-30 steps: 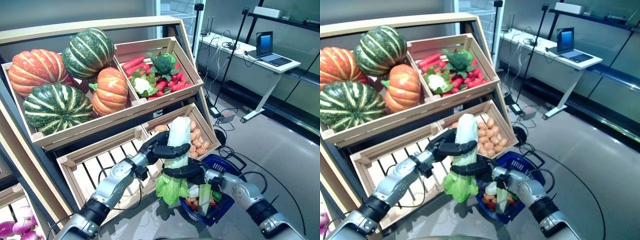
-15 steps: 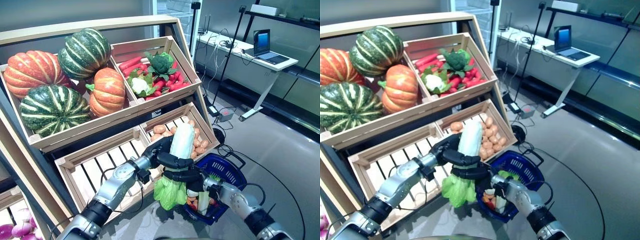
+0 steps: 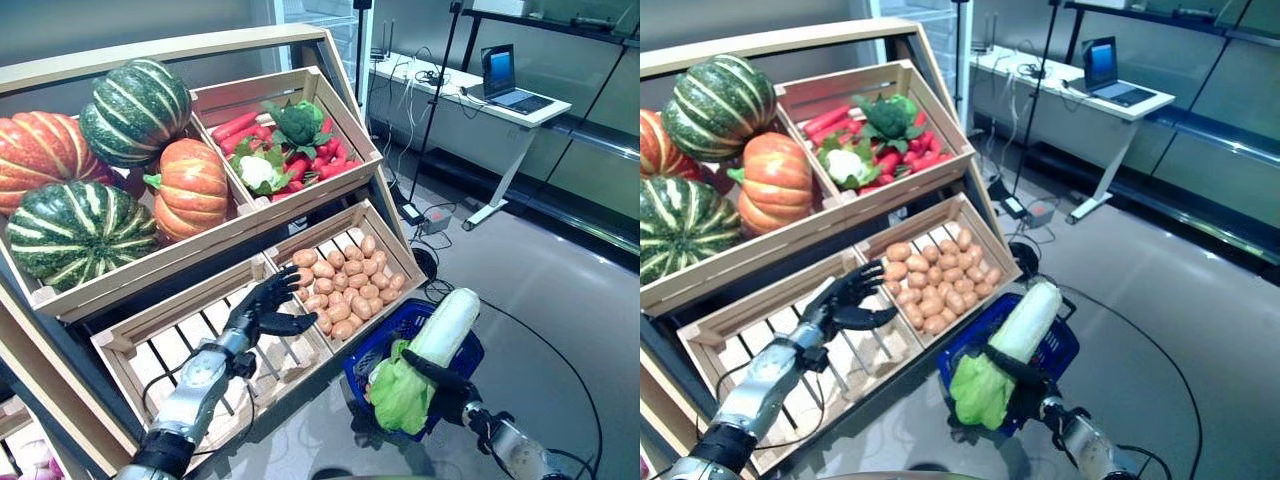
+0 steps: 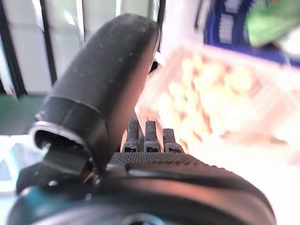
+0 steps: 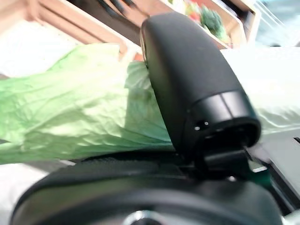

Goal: Put vegetables into the basket

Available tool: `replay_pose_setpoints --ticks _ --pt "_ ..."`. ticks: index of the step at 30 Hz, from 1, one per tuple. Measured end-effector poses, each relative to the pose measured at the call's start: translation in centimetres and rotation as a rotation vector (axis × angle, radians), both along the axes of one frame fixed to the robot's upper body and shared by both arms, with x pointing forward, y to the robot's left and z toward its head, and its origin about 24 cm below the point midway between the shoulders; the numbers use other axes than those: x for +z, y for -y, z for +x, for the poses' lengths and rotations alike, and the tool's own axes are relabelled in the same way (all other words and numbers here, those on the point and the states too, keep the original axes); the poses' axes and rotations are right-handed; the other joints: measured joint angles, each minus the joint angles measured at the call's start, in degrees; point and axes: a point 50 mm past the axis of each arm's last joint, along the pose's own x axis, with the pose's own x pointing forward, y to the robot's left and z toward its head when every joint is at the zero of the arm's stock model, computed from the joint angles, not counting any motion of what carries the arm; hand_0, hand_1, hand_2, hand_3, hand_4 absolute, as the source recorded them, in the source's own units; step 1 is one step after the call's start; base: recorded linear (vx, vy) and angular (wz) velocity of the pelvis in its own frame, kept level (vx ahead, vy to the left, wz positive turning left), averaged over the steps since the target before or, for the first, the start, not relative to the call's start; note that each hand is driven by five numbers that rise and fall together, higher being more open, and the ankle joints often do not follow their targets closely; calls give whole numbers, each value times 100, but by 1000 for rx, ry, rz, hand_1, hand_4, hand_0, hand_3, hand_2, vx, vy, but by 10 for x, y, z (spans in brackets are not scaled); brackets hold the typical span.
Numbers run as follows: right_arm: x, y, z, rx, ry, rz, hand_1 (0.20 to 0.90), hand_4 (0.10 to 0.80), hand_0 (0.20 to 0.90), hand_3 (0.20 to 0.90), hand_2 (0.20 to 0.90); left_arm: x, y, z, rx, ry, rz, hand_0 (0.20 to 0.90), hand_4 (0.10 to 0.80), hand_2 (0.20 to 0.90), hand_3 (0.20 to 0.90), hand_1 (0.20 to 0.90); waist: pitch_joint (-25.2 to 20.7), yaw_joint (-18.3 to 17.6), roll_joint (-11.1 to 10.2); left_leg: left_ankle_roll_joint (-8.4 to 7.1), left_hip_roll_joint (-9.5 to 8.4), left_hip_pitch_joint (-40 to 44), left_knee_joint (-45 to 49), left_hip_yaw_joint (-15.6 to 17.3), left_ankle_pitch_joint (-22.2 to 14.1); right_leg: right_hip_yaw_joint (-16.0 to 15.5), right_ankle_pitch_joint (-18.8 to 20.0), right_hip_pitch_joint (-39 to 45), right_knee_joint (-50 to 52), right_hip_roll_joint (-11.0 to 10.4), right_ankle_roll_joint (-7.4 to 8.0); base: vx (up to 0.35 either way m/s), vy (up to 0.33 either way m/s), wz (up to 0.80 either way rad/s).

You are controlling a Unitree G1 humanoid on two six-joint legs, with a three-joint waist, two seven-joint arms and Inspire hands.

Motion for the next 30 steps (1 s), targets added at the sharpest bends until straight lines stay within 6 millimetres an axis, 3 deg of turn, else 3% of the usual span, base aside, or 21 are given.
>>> replay_pose_setpoints --ticks 8,10,14,16,18,19,20,22,30 --pt "-12 19 8 -119 -115 -99 300 400 300 300 300 -16 -3 -7 52 -60 37 900 800 900 900 900 239 103 20 -2 5 3 4 92 4 45 64 -57 9 0 3 -5 -3 -6" --pt "-10 28 20 -181 -135 -143 300 400 300 300 300 -19 2 -4 52 -71 38 900 800 900 900 900 502 171 63 0 3 -100 128 96 9 81 81 -190 114 -4 0 -440 -61 -7" --pt "36 38 93 -248 -5 -228 300 400 300 300 300 5 22 34 9 27 17 900 800 900 900 900 1364 247 140 62 38 -1244 1111 -13 -55 -24 30 -1305 1087 -101 -133 -409 -42 -3" --pt "78 33 139 -268 120 -237 300 400 300 300 300 26 33 58 -15 95 4 900 800 900 900 900 1926 288 179 98 125 -1873 1926 -50 -377 -75 -200 -1988 1943 -185 -233 -267 0 -16" --pt "112 28 165 -263 226 -238 300 400 300 300 300 41 45 72 -46 153 -3 900 800 900 900 900 2304 300 179 168 101 -2556 2982 -129 -839 -58 -637 -2713 3054 -454 -283 -221 21 -4" --pt "117 28 168 -263 240 -240 300 400 300 300 300 43 47 73 -52 160 -8 900 800 900 900 900 2333 300 224 187 99 -2743 3230 -190 -923 -36 -691 -2869 3269 -488 -256 -157 18 -1" --pt "123 30 172 -262 256 -250 300 400 300 300 300 45 50 74 -60 179 -16 900 800 900 900 900 2350 324 246 220 92 -3062 3651 -239 -1079 3 -838 -3210 3765 -576 -337 -167 25 9" --pt "129 39 172 -273 267 -273 300 400 300 300 300 50 50 76 -59 209 -23 900 800 900 900 900 2453 353 293 234 20 -3532 4294 -361 -1268 51 -1151 -3677 4470 -814 -274 -135 20 22" --pt "141 69 170 -318 256 -357 300 400 300 300 300 61 40 78 -48 262 -153 900 800 900 900 900 2622 421 470 200 -90 -4926 5944 -678 -1716 301 -1868 -5008 6373 -1088 -368 -71 -8 20"
